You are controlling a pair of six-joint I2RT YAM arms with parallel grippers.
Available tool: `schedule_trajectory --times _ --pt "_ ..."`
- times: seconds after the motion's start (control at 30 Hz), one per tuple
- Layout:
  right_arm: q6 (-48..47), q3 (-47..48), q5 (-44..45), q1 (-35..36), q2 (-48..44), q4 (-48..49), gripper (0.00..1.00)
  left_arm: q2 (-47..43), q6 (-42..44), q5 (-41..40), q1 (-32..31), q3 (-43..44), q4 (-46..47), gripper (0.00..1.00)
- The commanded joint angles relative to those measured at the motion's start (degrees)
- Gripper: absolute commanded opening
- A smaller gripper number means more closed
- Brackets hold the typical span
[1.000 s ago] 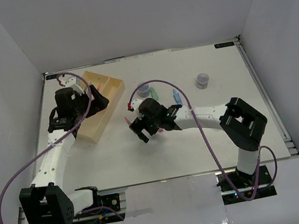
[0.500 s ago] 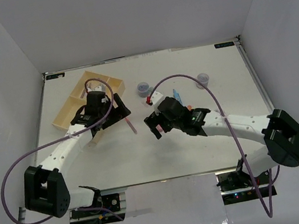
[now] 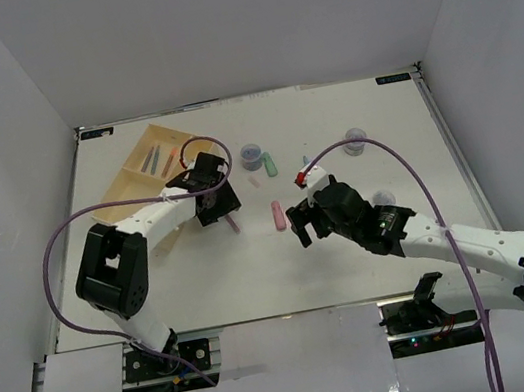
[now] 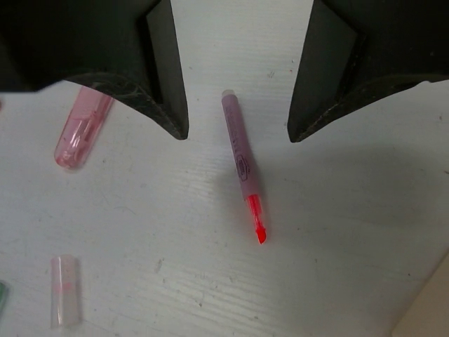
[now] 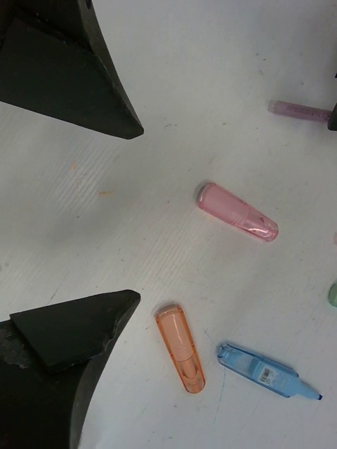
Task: Sort the stationery into containers
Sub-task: Pick up the pen from the center of the board.
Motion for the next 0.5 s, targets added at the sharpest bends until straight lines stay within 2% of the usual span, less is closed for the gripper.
schedule_trajectory --times 0.0,0.27,0.47 --pt "0.79 -1.75 1.69 -0.43 -2.44 1.63 0.95 2.07 -0.61 -3.75 -0.25 4.21 -2.62 0.68" --pt "0.79 -4.57 2.39 -0.96 -4.99 1.71 0.94 7.61 0.44 -4.72 -0.25 8.96 -5.53 0.55" --pt "0.44 -5.27 2.39 -1.31 -5.96 1.71 0.94 10.86 0.62 -5.42 -0.25 10.54 -6.85 0.52"
